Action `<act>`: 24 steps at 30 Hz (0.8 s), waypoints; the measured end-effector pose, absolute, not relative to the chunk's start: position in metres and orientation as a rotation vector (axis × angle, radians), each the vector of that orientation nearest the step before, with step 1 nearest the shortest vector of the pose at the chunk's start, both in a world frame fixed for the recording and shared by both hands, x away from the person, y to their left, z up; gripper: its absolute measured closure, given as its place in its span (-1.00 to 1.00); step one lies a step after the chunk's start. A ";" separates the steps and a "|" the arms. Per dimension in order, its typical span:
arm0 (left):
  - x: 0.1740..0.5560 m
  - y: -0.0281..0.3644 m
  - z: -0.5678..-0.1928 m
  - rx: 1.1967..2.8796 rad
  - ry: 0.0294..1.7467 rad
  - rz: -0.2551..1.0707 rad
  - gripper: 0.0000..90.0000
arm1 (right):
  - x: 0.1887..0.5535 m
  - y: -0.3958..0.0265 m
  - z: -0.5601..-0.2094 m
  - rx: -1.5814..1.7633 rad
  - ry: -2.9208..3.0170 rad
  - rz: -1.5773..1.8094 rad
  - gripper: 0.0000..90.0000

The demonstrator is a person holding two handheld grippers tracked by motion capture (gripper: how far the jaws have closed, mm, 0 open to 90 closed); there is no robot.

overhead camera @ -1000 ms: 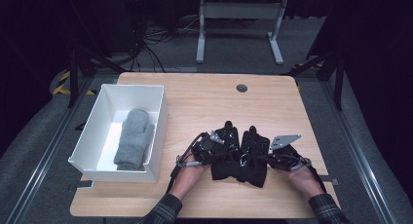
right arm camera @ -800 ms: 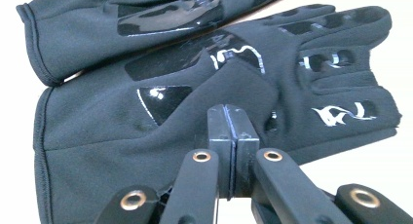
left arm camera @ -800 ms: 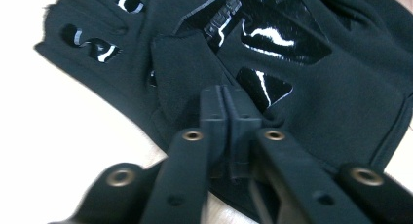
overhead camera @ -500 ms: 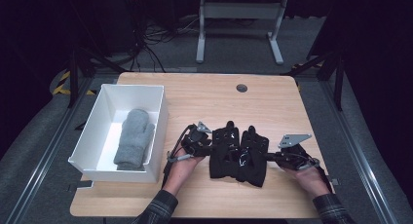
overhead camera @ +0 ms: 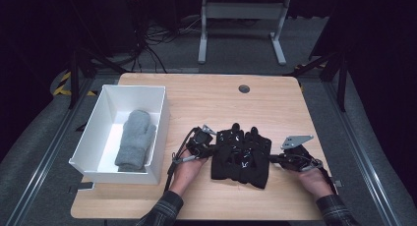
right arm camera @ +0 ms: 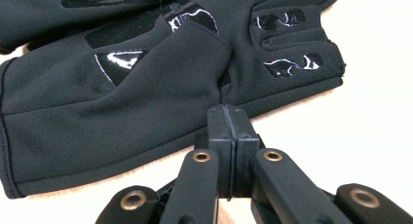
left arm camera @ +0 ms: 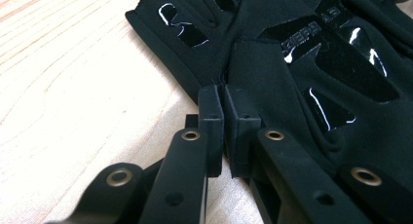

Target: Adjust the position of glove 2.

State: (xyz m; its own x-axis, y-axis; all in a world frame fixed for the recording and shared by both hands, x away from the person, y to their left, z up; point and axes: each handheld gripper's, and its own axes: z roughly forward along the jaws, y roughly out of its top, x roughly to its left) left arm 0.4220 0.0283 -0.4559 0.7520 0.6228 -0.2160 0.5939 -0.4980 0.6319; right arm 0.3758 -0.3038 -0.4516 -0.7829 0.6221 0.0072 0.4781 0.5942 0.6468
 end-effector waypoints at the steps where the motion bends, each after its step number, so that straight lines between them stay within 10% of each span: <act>1: 0.422 0.029 -0.455 2.224 0.909 0.045 0.95 | 0.376 -0.304 -0.452 0.911 2.603 0.959 1.00; 24: 0.420 0.030 -0.410 2.067 0.800 -0.031 1.00 | 0.378 -0.295 -0.452 0.899 2.615 0.985 1.00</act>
State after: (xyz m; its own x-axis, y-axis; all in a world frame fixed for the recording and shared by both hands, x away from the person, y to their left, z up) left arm 0.4201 0.0300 -0.4098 0.7912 0.5277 -0.3089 0.5499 -0.3931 0.7369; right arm 0.3782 -0.2946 -0.4522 -0.7932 0.6085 0.0215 0.4714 0.5915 0.6542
